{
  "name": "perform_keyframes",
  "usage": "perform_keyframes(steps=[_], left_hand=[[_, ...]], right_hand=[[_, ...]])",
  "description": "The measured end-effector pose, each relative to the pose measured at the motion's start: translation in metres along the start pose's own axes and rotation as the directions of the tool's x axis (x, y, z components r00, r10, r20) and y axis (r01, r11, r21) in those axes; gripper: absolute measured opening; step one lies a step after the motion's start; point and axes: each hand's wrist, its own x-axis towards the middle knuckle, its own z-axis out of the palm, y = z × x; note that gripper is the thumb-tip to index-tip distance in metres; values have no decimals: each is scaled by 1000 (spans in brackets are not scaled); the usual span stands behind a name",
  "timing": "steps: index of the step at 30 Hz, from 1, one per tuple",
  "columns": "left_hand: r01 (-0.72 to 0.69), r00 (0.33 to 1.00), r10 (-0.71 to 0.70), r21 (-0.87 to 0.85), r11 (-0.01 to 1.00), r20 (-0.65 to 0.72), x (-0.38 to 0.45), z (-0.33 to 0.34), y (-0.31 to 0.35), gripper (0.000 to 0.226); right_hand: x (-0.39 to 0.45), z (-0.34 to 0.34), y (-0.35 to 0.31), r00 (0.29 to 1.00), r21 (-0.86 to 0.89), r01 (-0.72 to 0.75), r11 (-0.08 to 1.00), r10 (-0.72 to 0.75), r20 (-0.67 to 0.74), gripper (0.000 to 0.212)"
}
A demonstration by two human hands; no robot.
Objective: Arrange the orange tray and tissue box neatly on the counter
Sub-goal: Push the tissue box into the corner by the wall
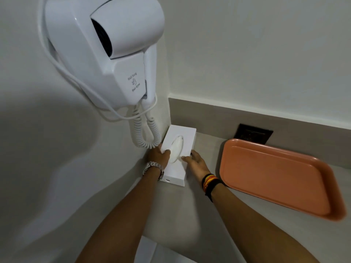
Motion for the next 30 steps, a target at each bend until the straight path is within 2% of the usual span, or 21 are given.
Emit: perform_keyframes(steps=[2, 3, 5, 7, 9, 13, 16, 19, 23, 30], left_hand=[[-42, 999, 44, 108, 993, -20, -18, 6, -4, 59], [-76, 996, 82, 190, 979, -19, -31, 11, -8, 62], [-183, 980, 201, 388, 904, -6, -60, 22, -22, 65], [-297, 939, 343, 524, 798, 9, -94, 34, -37, 67], [-392, 893, 447, 556, 733, 40, -125, 47, -46, 69], [-435, 882, 458, 564, 702, 110, -156, 68, -51, 78], [-413, 891, 440, 593, 691, 108, -163, 75, -47, 84], [-381, 899, 430, 626, 680, 80, -165, 79, -47, 87], [-360, 905, 421, 649, 671, 66, -160, 81, -48, 89], [-357, 922, 358, 691, 628, 150, -123, 66, -41, 89]], right_hand=[[-25, -3, 10, 996, -131, 82, 988, -87, -34, 45], [-40, -6, 18, 987, -268, 127, 955, -148, -59, 48], [-71, -15, 41, 955, -604, 212, 768, -294, -37, 56], [-101, -28, 64, 899, -805, 310, 506, -431, 75, 60], [-125, -41, 83, 876, -877, 334, 344, -456, 155, 63], [-155, -62, 108, 920, -946, 252, 205, -354, 169, 70], [-164, -77, 120, 950, -970, 193, 149, -276, 147, 75], [-167, -86, 130, 967, -979, 147, 144, -231, 111, 78], [-169, -90, 138, 969, -979, 129, 159, -230, 91, 77], [-168, -89, 142, 964, -973, 125, 195, -255, 73, 74]])
